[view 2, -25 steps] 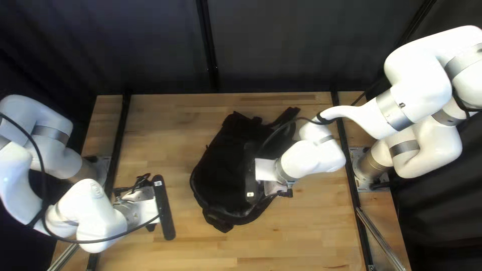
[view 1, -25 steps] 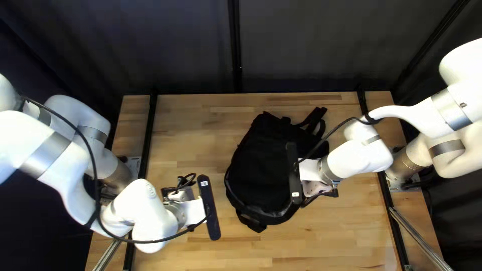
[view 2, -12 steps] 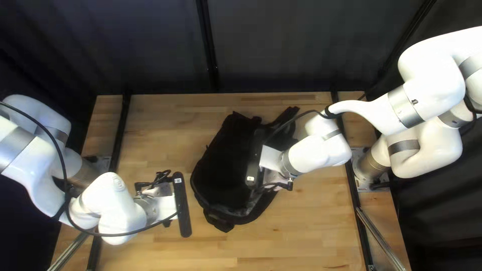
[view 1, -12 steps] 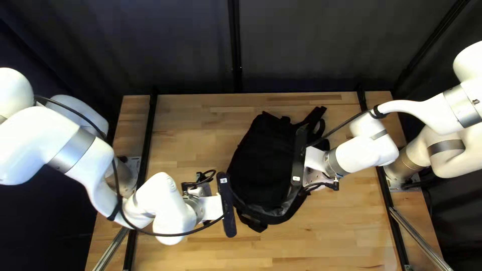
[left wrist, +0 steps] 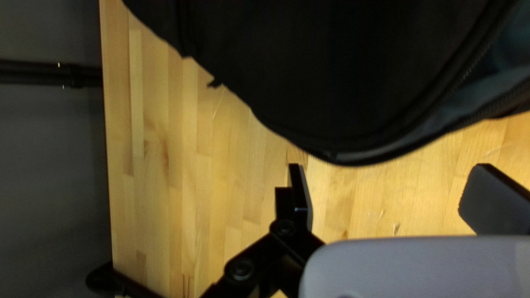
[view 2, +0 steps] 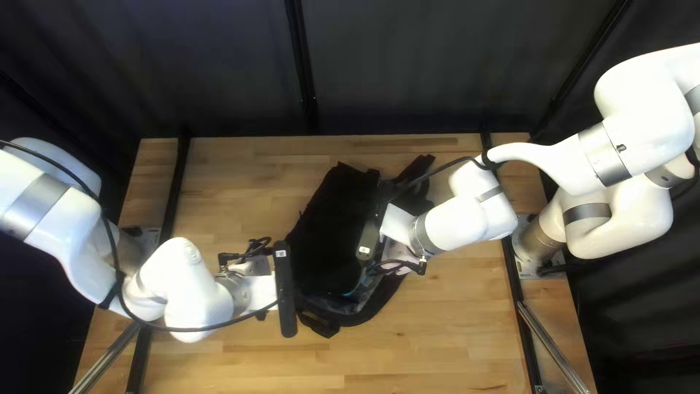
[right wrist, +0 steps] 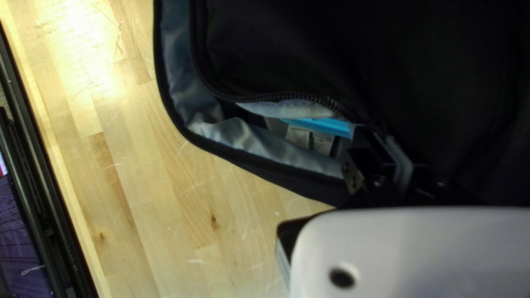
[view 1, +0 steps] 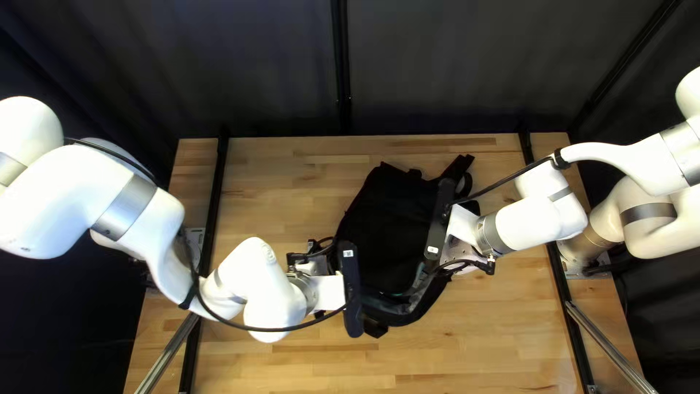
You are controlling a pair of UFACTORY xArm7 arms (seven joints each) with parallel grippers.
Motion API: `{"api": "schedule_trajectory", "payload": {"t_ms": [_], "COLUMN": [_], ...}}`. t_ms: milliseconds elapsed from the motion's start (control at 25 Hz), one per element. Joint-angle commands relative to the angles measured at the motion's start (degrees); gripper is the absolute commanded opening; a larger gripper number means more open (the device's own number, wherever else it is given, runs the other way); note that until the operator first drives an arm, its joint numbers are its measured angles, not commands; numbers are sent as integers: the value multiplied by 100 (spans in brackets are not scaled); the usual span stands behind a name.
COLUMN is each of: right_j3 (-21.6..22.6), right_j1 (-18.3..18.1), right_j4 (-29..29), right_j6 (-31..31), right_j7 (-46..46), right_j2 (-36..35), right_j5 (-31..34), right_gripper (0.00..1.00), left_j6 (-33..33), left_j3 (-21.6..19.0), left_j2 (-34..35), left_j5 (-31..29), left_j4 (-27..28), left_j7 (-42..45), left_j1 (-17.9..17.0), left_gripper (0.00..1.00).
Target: Remove a lunch box from a kids backpack
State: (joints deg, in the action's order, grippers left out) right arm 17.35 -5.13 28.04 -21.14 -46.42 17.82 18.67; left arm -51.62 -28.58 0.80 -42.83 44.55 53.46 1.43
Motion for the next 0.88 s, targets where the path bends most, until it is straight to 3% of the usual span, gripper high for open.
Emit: {"api": "schedule_trajectory", "payload": {"t_ms": [40, 880], "right_j3": [-5, 193], "right_j1": [-24, -105], "right_j4": [140, -146], "right_j6": [-73, 215], "right_j7": [31, -276], "right_j2": [-77, -66], "right_j5": [18, 253], "right_gripper": [0, 0], "left_j6": [282, 246], "left_j3": [53, 151], "left_j2": [-294, -332], "left_j5": [-327, -236], "left_j4": [118, 413], "left_j7": [92, -327], "left_j1": [39, 153], "left_gripper": [100, 100]}}
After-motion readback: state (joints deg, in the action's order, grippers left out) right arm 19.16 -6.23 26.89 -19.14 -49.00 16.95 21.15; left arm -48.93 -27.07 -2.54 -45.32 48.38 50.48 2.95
